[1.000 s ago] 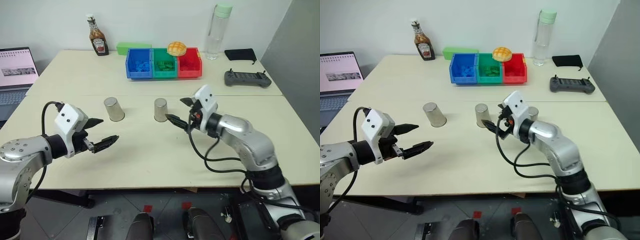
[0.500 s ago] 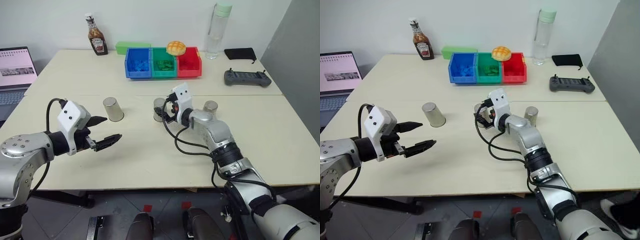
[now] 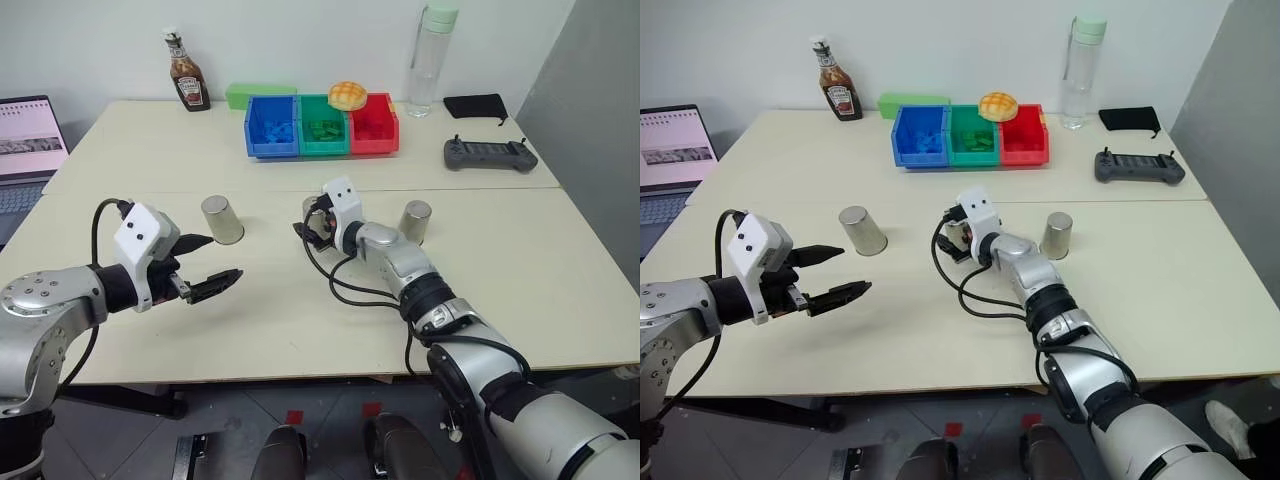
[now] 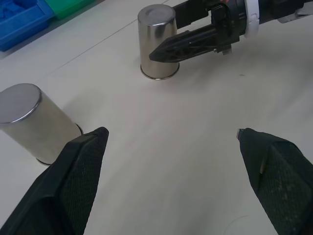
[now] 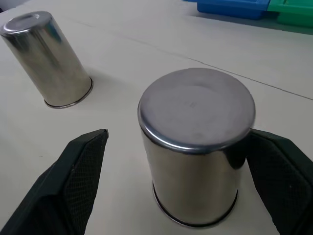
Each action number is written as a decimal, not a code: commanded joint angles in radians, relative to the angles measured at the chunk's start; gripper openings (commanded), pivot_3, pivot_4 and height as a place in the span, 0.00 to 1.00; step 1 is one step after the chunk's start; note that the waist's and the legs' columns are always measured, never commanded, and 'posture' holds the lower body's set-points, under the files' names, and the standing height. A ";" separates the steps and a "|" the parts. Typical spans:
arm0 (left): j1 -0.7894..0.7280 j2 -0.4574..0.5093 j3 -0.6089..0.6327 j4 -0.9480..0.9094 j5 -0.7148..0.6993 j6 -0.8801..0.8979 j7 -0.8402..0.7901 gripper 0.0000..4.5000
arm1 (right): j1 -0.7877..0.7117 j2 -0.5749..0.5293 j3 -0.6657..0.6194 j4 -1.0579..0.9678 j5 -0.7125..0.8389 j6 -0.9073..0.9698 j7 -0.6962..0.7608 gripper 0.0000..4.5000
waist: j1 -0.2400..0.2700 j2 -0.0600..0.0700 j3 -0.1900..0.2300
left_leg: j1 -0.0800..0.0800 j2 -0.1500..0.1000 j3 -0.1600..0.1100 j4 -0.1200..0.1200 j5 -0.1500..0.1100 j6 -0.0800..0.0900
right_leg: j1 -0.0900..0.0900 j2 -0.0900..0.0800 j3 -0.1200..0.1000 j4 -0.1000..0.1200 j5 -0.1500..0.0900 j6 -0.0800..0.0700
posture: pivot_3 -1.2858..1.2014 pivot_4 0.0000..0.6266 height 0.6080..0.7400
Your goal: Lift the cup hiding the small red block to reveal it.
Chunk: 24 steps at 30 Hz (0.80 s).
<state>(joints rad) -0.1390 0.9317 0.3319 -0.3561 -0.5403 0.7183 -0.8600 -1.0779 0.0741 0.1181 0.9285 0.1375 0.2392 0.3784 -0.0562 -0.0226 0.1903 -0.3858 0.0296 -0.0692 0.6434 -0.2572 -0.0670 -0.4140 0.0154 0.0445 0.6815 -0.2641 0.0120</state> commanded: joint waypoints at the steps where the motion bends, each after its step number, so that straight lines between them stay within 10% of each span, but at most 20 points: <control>1: -0.008 0.015 0.023 -0.017 -0.003 -0.003 0.006 1.00 | -0.026 0.011 -0.027 0.021 -0.006 -0.060 0.022 0.83 | 0.000 0.000 0.000 | 0.000 0.000 0.000 0.000 0.000 0.000 | 0.000 0.000 0.000 0.000 0.000 0.000 | 0.52 0.24 1.00; 6: -0.003 0.017 0.027 -0.018 -0.003 -0.002 0.008 1.00 | -0.022 0.022 -0.028 0.037 -0.024 -0.095 0.029 0.58 | -0.001 0.000 0.000 | 0.000 0.000 0.000 0.000 0.000 0.000 | 0.000 0.000 0.000 0.000 0.000 0.000 | 0.52 0.24 1.00; 24: -0.116 0.013 -0.060 0.055 0.013 -0.029 -0.005 1.00 | 0.193 -0.125 -0.019 -0.626 -0.042 0.205 -0.001 0.57 | 0.006 0.000 0.000 | -0.003 0.000 -0.003 0.000 0.000 0.000 | -0.001 0.000 -0.002 0.000 0.000 0.000 | 0.52 0.24 1.00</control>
<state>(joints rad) -0.2290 0.9341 0.2806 -0.3029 -0.5339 0.7112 -0.8551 -0.9082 -0.0393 0.0942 0.3605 0.1050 0.3916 0.3922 -0.0503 -0.0226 0.1903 -0.3886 0.0293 -0.0720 0.6439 -0.2572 -0.0671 -0.4148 0.0150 0.0423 0.6820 -0.2640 0.0119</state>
